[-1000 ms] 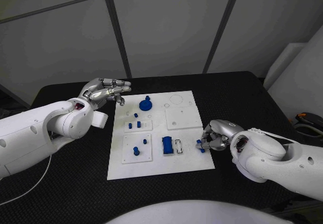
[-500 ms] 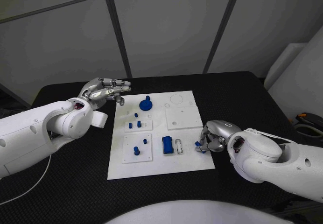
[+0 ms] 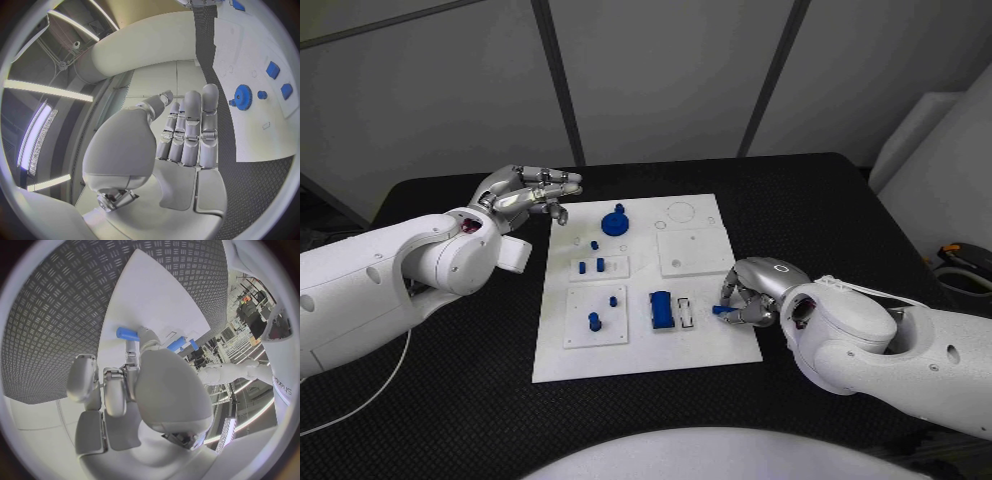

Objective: Assemble the parts on the task board

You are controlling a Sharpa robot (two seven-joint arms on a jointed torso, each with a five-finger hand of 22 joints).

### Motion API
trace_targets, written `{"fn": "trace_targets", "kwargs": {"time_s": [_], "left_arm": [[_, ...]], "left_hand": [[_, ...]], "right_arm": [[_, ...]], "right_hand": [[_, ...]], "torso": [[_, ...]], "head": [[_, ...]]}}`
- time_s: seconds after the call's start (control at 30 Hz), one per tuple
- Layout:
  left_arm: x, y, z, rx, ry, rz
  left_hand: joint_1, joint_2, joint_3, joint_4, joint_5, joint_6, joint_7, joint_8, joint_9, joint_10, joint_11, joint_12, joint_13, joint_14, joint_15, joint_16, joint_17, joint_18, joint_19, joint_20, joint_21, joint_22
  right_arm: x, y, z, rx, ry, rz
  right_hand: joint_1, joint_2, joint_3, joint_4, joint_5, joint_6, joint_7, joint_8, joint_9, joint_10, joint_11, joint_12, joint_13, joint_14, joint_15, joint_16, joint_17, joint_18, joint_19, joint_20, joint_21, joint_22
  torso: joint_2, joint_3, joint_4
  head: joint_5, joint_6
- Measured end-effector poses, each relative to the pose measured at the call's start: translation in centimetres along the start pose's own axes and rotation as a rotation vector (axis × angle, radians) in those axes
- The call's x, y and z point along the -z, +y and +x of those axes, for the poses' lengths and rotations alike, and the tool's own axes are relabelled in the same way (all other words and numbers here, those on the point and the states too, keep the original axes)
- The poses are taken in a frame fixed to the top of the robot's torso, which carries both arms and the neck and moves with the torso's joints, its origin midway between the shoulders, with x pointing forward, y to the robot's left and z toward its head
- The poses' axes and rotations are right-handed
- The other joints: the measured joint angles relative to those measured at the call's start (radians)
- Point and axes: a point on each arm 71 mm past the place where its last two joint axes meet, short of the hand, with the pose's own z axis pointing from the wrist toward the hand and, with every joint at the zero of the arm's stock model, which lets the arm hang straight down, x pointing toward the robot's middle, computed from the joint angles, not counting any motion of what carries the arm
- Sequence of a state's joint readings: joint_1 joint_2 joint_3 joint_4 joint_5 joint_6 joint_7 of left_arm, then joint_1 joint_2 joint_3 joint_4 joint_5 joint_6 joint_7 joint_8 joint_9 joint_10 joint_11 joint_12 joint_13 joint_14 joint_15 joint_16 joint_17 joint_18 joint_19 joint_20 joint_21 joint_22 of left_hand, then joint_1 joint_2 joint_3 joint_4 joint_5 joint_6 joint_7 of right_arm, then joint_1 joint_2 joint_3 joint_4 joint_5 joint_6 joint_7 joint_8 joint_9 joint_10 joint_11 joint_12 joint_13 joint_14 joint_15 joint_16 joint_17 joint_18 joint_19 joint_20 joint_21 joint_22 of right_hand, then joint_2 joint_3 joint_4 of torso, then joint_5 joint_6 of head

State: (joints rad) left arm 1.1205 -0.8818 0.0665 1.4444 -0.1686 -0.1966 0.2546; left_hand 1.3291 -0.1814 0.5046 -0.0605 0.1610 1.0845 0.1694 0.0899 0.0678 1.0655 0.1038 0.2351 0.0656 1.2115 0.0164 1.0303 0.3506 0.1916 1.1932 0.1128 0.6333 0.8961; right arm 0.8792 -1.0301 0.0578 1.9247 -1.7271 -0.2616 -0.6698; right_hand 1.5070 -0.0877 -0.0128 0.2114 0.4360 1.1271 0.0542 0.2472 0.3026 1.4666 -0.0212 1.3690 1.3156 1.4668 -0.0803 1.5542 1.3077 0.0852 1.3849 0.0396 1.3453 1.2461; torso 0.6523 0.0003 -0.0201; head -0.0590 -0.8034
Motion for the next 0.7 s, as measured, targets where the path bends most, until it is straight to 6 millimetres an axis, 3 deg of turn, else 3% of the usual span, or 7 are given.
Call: {"fn": "trace_targets", "kwargs": {"time_s": [0.27,0.37,0.7], "left_arm": [[0.0,0.0,0.0,0.000,0.000,0.000],[0.0,0.0,0.0,0.000,0.000,0.000],[0.0,0.0,0.1,0.000,0.001,-0.001]], "left_hand": [[0.000,0.000,0.000,0.000,0.000,0.000,0.000,0.000,0.000,0.000,0.000,0.000,0.000,0.000,0.000,0.000,0.000,0.000,0.000,0.000,0.000,0.000],[0.000,0.000,0.000,0.000,0.000,0.000,0.000,0.000,0.000,0.000,0.000,0.000,0.000,0.000,0.000,0.000,0.000,0.000,0.000,0.000,0.000,0.000],[0.000,0.000,0.000,0.000,0.000,0.000,0.000,0.000,0.000,0.000,0.000,0.000,0.000,0.000,0.000,0.000,0.000,0.000,0.000,0.000,0.000,0.000]], "right_arm": [[0.3,-0.1,0.1,-0.036,0.005,0.012],[0.5,-0.1,0.1,-0.061,0.008,0.019],[0.6,1.0,0.1,-0.172,-0.025,0.017]], "right_hand": [[0.004,-0.004,0.094,0.025,0.075,0.003,0.000,-0.005,0.000,0.000,0.000,-0.006,-0.011,0.000,0.000,0.000,0.000,0.000,0.004,-0.004,0.000,0.007],[0.003,-0.008,0.108,0.027,0.083,0.002,0.000,-0.005,0.000,0.000,0.000,-0.006,-0.007,0.000,0.000,0.000,0.000,0.000,0.004,-0.004,0.000,0.009],[-0.047,-0.057,0.191,0.055,0.083,0.005,0.004,-0.004,0.000,-0.003,-0.004,0.002,-0.008,-0.001,-0.001,0.000,0.000,0.000,0.011,-0.011,0.009,0.021]], "torso": [[0.000,-0.0006,-0.0008],[0.000,-0.0006,-0.0008],[0.001,-0.0006,0.0006]], "head": [[0.002,0.001],[0.002,0.001],[0.003,0.002]]}}
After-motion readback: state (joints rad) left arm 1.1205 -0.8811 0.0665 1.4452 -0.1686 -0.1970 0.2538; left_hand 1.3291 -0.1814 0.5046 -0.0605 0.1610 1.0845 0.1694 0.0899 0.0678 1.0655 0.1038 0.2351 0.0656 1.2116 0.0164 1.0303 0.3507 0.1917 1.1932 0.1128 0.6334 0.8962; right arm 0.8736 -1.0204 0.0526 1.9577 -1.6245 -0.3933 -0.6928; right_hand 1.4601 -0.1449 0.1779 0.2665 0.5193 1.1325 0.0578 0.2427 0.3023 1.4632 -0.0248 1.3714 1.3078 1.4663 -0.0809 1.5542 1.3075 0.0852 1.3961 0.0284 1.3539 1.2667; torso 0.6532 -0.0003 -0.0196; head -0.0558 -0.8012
